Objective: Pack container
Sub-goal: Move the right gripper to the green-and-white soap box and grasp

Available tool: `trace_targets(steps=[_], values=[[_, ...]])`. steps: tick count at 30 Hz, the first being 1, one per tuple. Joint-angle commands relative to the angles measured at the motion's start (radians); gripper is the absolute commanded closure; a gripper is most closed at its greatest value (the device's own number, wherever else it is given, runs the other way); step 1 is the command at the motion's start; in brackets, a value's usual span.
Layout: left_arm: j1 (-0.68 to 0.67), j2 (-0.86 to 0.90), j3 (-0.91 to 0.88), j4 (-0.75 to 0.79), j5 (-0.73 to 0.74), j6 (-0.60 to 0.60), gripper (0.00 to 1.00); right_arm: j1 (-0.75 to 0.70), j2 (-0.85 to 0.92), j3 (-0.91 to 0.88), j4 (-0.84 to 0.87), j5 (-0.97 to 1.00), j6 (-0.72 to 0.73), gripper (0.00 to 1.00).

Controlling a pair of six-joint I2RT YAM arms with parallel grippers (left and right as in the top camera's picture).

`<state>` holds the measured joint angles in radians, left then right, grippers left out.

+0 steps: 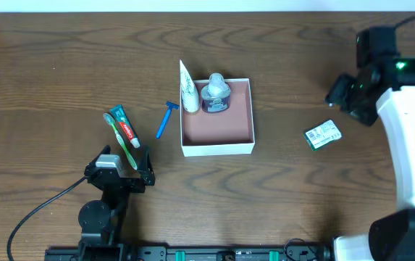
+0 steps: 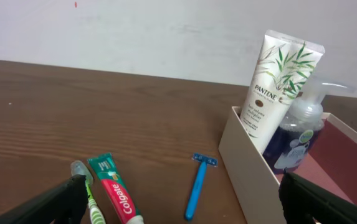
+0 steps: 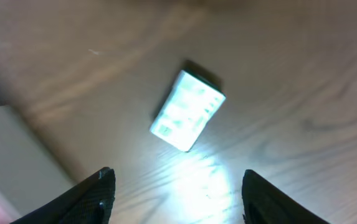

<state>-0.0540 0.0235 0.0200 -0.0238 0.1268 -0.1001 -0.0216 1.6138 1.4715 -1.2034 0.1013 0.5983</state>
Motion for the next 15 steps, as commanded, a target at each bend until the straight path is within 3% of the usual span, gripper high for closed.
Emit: trace_targets(steps=[1, 9, 15], values=[[0.003, 0.0, -0.016, -0.036, 0.012, 0.006, 0.02, -0.025, 0.006, -0.123, 0.063, 0.018, 0.085, 0.36], [0.003, 0.0, -0.016, -0.035, 0.012, 0.006, 0.02, -0.043, 0.006, -0.362, 0.35, -0.005, 0.15, 0.39], [0.003, 0.0, -0.016, -0.036, 0.012, 0.006, 0.02, -0.043, 0.007, -0.47, 0.475, -0.004, 0.217, 0.39]])
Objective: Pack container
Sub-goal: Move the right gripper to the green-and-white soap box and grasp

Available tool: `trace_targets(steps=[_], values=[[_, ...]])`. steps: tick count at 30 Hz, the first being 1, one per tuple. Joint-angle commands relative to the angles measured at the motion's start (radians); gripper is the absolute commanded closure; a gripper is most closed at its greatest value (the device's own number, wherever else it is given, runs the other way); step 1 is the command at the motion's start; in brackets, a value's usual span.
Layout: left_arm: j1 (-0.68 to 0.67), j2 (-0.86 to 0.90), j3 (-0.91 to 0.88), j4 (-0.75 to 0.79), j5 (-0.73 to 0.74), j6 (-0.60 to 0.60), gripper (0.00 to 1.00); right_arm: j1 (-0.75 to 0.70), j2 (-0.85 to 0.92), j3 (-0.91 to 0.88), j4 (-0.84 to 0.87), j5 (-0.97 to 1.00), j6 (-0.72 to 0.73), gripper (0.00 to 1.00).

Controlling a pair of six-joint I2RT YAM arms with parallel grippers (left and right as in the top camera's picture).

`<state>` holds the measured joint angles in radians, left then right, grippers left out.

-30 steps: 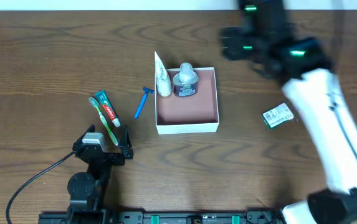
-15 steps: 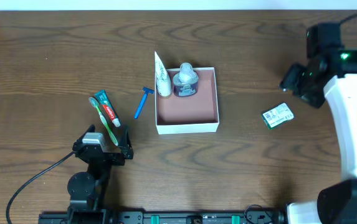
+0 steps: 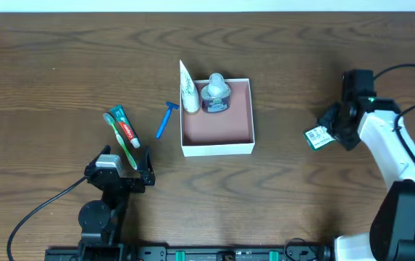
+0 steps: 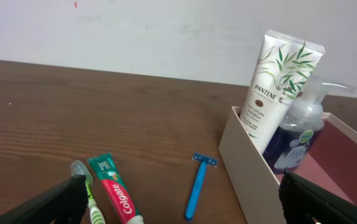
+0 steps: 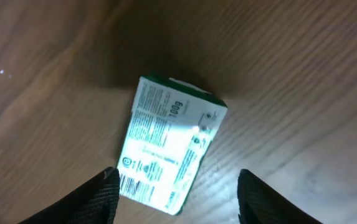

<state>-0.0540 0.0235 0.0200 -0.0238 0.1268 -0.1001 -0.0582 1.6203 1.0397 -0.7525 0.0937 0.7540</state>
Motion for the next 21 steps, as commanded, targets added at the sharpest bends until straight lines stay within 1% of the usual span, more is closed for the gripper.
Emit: trace_targets(steps=[1, 13, 21], values=[[0.003, 0.0, -0.016, -0.035, 0.012, 0.006, 0.02, -0.006, 0.001, -0.053, 0.04, 0.002, 0.066, 0.4], [0.003, 0.0, -0.016, -0.035, 0.012, 0.006, 0.02, -0.006, 0.002, -0.248, 0.278, -0.021, 0.098, 0.4], [0.003, 0.0, -0.016, -0.036, 0.012, 0.006, 0.02, -0.006, 0.002, -0.293, 0.344, -0.018, 0.098, 0.42]])
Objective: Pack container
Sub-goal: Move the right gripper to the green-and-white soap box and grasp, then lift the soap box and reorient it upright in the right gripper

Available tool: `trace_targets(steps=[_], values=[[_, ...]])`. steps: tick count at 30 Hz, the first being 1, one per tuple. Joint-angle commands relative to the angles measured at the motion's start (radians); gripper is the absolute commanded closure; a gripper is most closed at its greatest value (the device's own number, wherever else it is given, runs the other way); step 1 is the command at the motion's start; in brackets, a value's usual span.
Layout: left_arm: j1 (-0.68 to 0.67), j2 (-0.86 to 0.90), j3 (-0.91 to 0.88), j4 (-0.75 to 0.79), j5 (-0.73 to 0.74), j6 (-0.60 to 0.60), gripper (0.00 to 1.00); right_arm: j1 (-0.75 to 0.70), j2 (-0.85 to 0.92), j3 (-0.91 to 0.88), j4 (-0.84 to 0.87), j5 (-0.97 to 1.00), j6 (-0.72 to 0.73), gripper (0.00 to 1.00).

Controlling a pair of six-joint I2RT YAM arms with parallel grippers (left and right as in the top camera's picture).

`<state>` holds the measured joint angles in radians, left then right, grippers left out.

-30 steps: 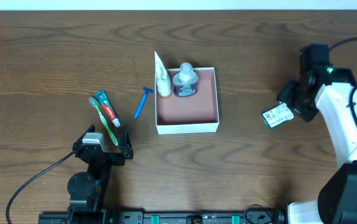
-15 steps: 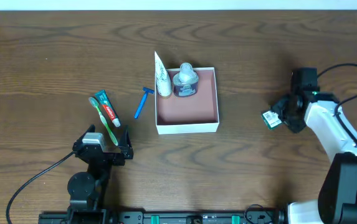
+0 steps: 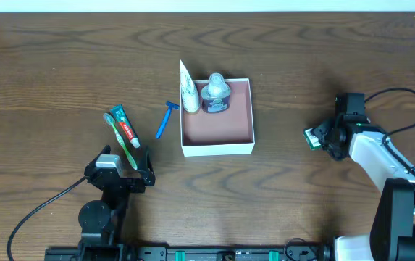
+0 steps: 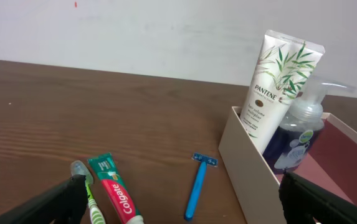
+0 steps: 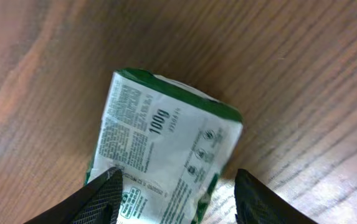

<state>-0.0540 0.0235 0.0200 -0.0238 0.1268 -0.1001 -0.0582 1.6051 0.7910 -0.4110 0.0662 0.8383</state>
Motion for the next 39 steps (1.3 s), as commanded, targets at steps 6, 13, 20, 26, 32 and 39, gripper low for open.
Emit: trace_targets(steps=[6, 13, 20, 26, 32, 39], values=[[0.003, 0.0, -0.016, -0.035, 0.012, 0.007, 0.02, -0.006, 0.017, -0.06, 0.08, 0.008, 0.013, 0.41], [0.003, 0.0, -0.016, -0.035, 0.012, 0.006, 0.02, -0.006, 0.017, -0.06, 0.113, 0.0, 0.014, 0.28], [0.003, 0.0, -0.016, -0.035, 0.012, 0.006, 0.02, -0.003, 0.02, -0.06, 0.122, -0.003, 0.013, 0.04], [0.003, 0.0, -0.016, -0.035, 0.012, 0.006, 0.02, 0.023, 0.053, -0.06, 0.167, -0.04, 0.014, 0.01], [0.003, 0.0, -0.016, -0.035, 0.012, 0.006, 0.02, 0.06, 0.13, -0.06, 0.196, -0.057, 0.022, 0.01], [0.003, 0.0, -0.016, -0.036, 0.012, 0.006, 0.02, 0.068, 0.181, -0.06, 0.178, -0.137, 0.02, 0.11]])
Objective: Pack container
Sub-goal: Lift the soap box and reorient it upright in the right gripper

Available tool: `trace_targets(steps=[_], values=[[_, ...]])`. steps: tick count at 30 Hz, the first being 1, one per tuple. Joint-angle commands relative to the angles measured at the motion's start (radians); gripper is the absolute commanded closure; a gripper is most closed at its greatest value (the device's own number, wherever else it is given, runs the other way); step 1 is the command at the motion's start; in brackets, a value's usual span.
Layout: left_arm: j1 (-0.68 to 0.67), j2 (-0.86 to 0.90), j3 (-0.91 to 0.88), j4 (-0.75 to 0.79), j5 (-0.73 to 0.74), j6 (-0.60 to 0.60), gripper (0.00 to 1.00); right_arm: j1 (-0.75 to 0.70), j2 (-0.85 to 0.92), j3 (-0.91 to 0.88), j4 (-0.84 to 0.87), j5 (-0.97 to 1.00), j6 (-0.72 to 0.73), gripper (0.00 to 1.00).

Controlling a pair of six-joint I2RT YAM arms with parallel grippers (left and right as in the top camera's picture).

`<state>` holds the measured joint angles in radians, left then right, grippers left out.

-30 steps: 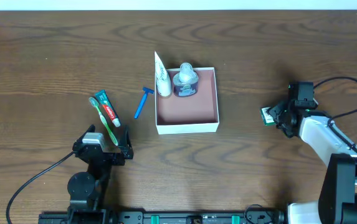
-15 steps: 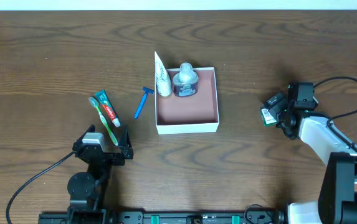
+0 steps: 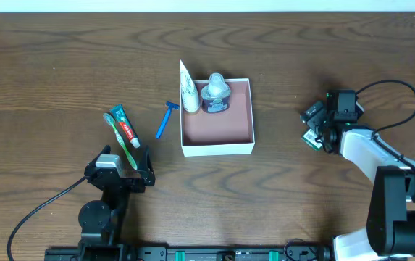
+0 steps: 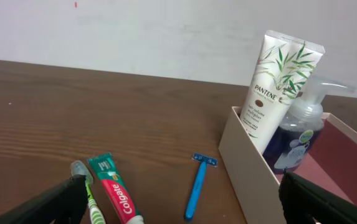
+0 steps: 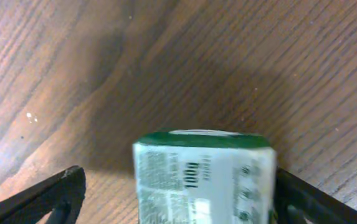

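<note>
A green-and-white soap box (image 5: pixel 203 177) lies on the table at the right, its edge showing under my right gripper (image 3: pixel 314 132). In the right wrist view the box fills most of the gap between the open fingers; the right finger (image 5: pixel 306 199) is against it, the left finger stands apart. The white container (image 3: pixel 218 149) with a pink floor holds a Pantene tube (image 3: pixel 187 90) and a pump bottle (image 3: pixel 215 94) at its far left. My left gripper (image 4: pixel 184 211) rests open at the table's near left.
A blue razor (image 3: pixel 165 119) lies left of the container. A Colgate toothpaste tube (image 3: pixel 124 129) and a green toothbrush (image 3: pixel 124 148) lie just beyond the left gripper. The right arm's cable (image 3: pixel 399 87) loops over the table's right side.
My right gripper has dropped lower and turned, so the soap box now sits squarely between its fingers and fills more of the wrist view. The left arm and other items have not moved.
The right gripper was open high at the far right, with the soap box small below it. It then stood closer over the box, then right above it, and now straddles it. The left arm stayed still throughout.
</note>
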<state>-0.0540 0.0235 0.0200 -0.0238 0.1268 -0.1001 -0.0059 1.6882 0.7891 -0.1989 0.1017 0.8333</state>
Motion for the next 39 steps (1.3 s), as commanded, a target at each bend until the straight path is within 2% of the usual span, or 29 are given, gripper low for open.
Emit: trace_targets(steps=[1, 10, 13, 22, 27, 30, 34, 39], values=[[0.003, 0.0, -0.016, -0.036, 0.012, 0.006, 0.02, 0.016, 0.098, -0.058, -0.037, -0.182, 0.021, 0.14], [0.003, 0.0, -0.016, -0.036, 0.012, 0.006, 0.02, 0.016, 0.098, -0.058, -0.032, -0.211, -0.148, 0.44], [0.003, 0.0, -0.016, -0.035, 0.012, 0.006, 0.02, 0.015, 0.098, -0.058, -0.023, -0.211, -0.19, 0.48], [0.003, 0.0, -0.016, -0.036, 0.012, 0.006, 0.02, 0.016, 0.08, -0.011, 0.013, -0.332, -0.322, 0.49], [0.003, 0.0, -0.016, -0.035, 0.012, 0.006, 0.02, 0.015, 0.071, 0.068, -0.065, -0.373, -0.402, 0.48], [0.003, 0.0, -0.016, -0.035, 0.012, 0.006, 0.02, 0.014, 0.071, 0.101, -0.108, -0.372, -0.503, 0.46], [0.003, 0.0, -0.016, -0.035, 0.012, 0.006, 0.02, 0.016, 0.071, 0.115, -0.156, -0.309, -0.616, 0.44], [0.003, 0.0, -0.016, -0.036, 0.012, 0.006, 0.02, 0.034, 0.071, 0.116, -0.223, -0.172, -0.657, 0.41]])
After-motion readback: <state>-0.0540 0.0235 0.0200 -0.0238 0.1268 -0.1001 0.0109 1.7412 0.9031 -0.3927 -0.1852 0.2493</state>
